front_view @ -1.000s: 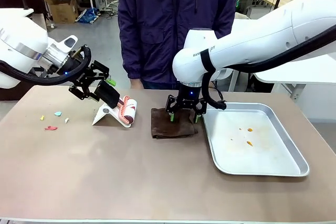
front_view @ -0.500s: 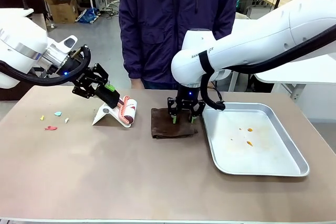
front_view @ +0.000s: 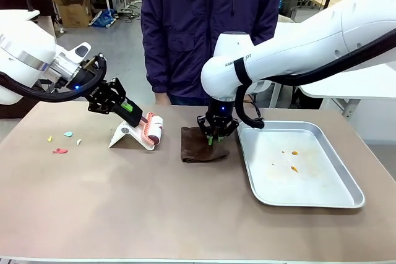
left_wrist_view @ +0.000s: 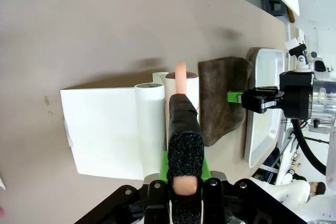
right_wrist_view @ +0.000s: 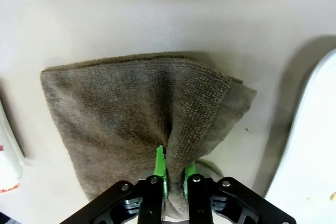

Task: Clean the surface of the table.
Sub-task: Hold the Lint Roller with your left hand and the towel with your right hand.

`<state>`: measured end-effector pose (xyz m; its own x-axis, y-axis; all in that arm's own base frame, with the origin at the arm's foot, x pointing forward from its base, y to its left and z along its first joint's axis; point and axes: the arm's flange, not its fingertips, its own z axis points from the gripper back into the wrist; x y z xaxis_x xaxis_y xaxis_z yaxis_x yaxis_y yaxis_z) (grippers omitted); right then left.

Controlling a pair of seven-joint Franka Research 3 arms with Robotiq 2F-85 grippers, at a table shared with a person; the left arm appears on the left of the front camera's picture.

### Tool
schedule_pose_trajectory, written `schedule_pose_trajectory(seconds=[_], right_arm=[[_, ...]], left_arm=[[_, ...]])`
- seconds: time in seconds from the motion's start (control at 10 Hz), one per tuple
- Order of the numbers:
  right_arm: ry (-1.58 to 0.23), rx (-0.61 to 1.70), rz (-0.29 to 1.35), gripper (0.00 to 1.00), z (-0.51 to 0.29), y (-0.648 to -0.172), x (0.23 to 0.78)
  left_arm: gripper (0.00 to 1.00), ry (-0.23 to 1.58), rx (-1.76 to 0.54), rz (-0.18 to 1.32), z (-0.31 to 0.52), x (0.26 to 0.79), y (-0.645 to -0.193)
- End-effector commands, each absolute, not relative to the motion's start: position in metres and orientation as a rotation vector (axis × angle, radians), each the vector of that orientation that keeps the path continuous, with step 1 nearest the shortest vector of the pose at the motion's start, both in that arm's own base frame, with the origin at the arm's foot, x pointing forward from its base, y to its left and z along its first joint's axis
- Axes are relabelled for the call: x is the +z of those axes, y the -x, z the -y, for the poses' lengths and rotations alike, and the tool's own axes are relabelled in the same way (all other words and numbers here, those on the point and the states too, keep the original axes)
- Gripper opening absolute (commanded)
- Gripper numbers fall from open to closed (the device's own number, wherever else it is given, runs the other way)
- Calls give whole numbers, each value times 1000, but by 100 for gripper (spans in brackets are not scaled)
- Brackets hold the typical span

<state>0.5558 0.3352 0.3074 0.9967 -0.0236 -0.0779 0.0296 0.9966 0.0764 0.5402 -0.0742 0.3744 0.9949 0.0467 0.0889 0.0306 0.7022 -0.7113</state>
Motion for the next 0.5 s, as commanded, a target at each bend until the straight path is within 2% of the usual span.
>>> schedule_pose_trajectory(seconds=[0.0,0.4], right_arm=[[-73,-60,-84,0,-335,-556,299],[-106,-61,-82,0,-329,-551,301]], left_arm=[[0,811,-15,124,71,376,-542],[0,823,-5,132,69,379,-542]])
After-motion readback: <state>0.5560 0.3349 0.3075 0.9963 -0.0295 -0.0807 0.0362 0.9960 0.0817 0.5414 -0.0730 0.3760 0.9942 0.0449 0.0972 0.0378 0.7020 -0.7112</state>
